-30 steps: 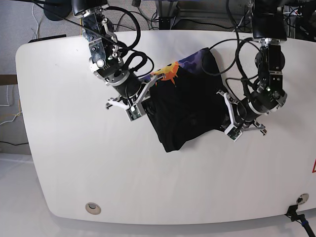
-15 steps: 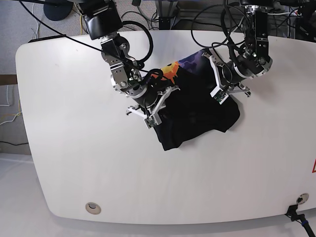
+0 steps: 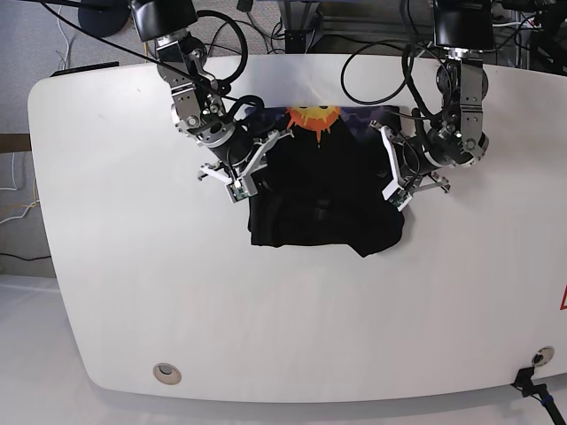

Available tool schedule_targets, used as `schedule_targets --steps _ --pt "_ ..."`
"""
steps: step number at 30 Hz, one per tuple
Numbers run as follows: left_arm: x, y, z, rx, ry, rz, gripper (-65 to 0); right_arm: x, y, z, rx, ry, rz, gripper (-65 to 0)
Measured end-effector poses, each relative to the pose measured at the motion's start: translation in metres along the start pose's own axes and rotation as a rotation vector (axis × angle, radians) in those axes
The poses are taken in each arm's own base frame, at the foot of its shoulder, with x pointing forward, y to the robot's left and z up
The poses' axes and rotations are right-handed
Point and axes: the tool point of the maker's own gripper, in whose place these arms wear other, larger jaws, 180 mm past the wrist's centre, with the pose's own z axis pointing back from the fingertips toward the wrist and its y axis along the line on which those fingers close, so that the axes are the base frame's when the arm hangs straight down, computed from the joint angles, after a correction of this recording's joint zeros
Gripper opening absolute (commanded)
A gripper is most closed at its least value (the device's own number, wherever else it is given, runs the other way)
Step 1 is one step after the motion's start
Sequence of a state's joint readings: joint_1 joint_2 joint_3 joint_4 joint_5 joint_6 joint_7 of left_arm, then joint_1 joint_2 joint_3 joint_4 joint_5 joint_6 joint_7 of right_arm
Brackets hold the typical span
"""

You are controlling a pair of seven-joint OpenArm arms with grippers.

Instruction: Fold the T-shirt properly

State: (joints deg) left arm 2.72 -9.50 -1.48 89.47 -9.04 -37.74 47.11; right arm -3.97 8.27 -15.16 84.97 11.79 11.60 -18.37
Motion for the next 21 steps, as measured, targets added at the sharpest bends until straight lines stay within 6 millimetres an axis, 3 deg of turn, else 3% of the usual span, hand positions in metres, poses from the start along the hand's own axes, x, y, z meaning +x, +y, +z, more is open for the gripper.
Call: schedule_targets --steps 3,6,8,10,11,15,17,21 --pt "0.015 0.018 0.019 0.085 -0.130 0.023 -64.9 0.012 -0.020 0.012 -0.040 -0.013 0.059 -65.0" --pt "0.043 0.043 0.043 0.218 -0.365 0.113 -64.9 0.035 -0.061 0.030 -0.139 -0.059 0.095 -65.0" --pt "0.051 0.042 0.054 0.247 -0.494 0.131 -64.9 0.055 -0.078 0.041 -0.184 -0.134 0.098 -65.0" --pt "0.050 0.036 0.061 0.261 -0.583 0.155 -64.9 0.060 -0.080 0.052 -0.188 -0.218 0.094 -65.0" --pt "0.047 0.034 0.065 0.273 -0.615 0.167 -64.9 0.055 -0.080 0.059 -0.188 -0.243 0.089 -65.0" --pt "0.016 0.036 0.082 0.352 -0.648 0.224 -64.9 0.004 -0.089 0.088 -0.253 -0.151 0.045 -65.0" --pt "-0.001 0.031 0.089 0.372 -0.634 0.244 -64.9 -0.003 -0.089 0.108 -0.274 -0.154 0.029 -65.0" --pt "-0.018 0.000 0.108 0.352 -0.639 0.260 -64.9 -0.029 -0.077 0.142 -0.287 -0.105 0.014 -65.0"
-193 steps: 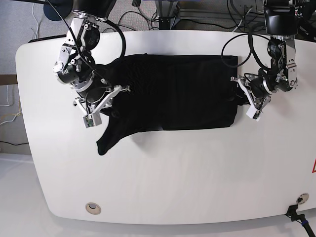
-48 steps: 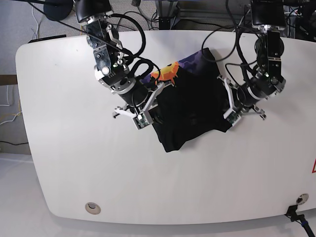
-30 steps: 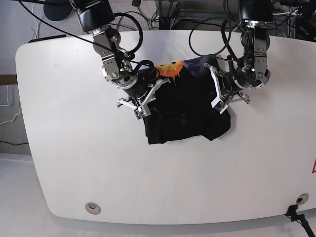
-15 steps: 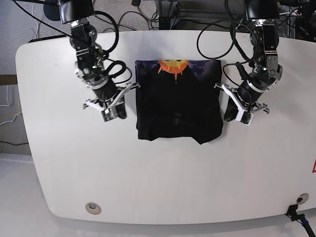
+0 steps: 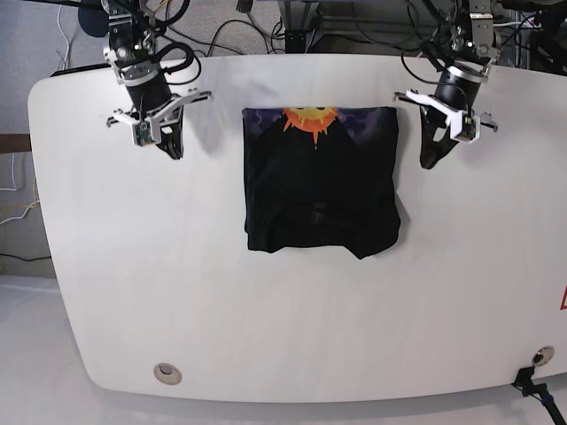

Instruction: Fold the T-shirt properly

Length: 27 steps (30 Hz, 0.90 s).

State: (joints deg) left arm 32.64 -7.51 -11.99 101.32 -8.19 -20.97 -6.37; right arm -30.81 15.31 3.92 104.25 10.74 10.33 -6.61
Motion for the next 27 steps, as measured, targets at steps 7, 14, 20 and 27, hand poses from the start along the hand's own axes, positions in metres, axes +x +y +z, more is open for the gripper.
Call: schedule_targets --steps 7,14,20,27 --pt "-0.039 -0.019 0.069 -0.012 0.149 0.031 -64.9 -0.027 0.021 0.061 0.026 0.075 -0.020 -65.0" --pt "-0.085 -0.029 0.153 0.002 0.379 0.072 -65.0 -0.102 0.051 0.140 0.016 0.326 -0.136 -65.0" --pt "-0.107 -0.045 0.192 0.029 0.476 0.147 -65.0 -0.142 0.060 0.179 0.001 0.459 -0.180 -65.0" --pt "-0.177 -0.047 0.200 0.054 0.600 0.227 -65.0 -0.206 0.072 0.182 0.006 0.531 -0.230 -65.0"
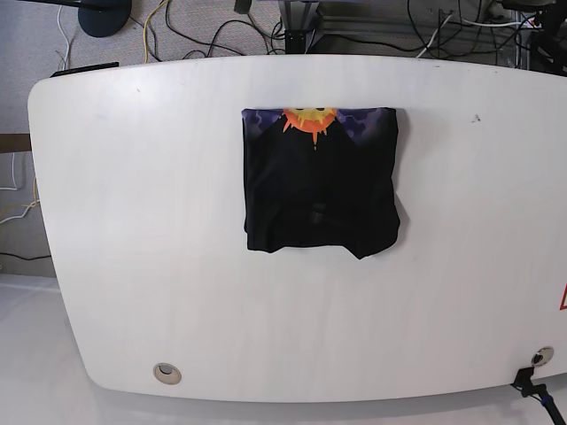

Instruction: Fold the T-shirt properly

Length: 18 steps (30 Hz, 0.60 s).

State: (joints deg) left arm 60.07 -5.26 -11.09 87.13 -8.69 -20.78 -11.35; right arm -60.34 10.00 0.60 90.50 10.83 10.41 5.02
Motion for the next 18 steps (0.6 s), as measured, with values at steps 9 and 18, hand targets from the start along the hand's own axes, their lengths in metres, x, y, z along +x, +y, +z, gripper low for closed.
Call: schedule_targets --steps 9,18 --pt "-0.072 0.021 -0.044 0.048 0.160 0.108 -65.0 -0.070 -0.030 -0.054 -0.052 0.168 -0.033 -65.0" --pt "-0.122 0.022 -0.091 0.032 0.347 0.101 -64.9 -0.090 -0.039 -0.097 -0.065 0.272 -0.043 -65.0"
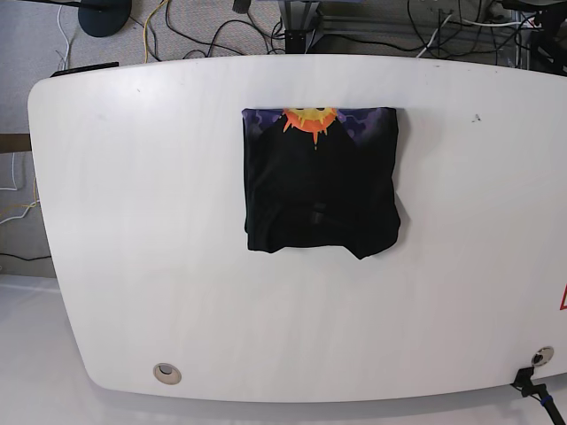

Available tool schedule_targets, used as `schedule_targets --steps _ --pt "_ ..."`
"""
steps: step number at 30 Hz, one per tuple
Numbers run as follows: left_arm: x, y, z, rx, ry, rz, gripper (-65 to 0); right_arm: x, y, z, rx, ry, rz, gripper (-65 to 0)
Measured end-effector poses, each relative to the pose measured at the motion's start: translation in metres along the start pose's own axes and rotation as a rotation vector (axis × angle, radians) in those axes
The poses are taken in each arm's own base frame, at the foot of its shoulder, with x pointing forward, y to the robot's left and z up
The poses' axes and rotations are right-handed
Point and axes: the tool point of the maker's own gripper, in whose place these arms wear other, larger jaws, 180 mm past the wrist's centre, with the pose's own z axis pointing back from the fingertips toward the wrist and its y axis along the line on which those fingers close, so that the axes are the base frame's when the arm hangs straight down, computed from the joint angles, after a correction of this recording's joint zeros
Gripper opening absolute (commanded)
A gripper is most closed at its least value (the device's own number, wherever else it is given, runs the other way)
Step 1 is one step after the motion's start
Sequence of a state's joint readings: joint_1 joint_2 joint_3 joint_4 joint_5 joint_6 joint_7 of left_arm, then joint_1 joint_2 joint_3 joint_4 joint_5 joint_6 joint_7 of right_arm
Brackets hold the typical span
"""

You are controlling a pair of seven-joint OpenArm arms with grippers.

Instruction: Fold the T-shirt properly

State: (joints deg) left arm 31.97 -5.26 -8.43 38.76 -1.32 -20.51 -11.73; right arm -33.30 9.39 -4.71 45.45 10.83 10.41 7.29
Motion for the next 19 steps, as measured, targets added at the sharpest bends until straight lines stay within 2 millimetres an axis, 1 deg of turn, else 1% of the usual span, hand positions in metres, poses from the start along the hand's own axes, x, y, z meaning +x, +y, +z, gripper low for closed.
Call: schedule_targets --steps 3,5,7,10,12,15,17,19 --pt "-0.007 -0.001 -0.018 -0.006 0.070 0.008 -64.7 0.010 -0.004 -0.013 -0.009 0.004 -0.005 -65.0" --pt "-0.010 0.000 -0.026 -0.002 0.108 0.020 -64.6 0.010 -0.005 -0.021 -0.009 0.024 -0.013 -65.0" --pt "-0.005 -0.001 -0.034 -0.004 0.124 0.035 -64.5 0.011 -0.007 -0.026 0.003 0.041 -0.017 -65.0" --pt "0.004 -0.006 -0.046 -0.010 0.137 0.059 -64.3 0.022 -0.010 -0.034 -0.003 0.043 -0.023 -65.0" --pt "0.006 -0.008 -0.050 -0.011 0.150 0.070 -64.3 0.029 -0.012 -0.040 -0.009 0.044 -0.027 -65.0" --pt "0.006 0.006 -0.053 0.075 0.176 0.060 -63.6 0.039 -0.015 -0.046 -0.014 0.043 -0.031 -65.0" --pt "0.010 0.015 -0.054 0.130 0.184 0.051 -59.6 0.043 -0.017 -0.050 -0.019 0.050 -0.035 -65.0" --pt "0.014 0.017 -0.057 0.145 0.191 0.026 -58.6 0.044 -0.018 -0.052 -0.022 0.057 -0.040 -65.0"
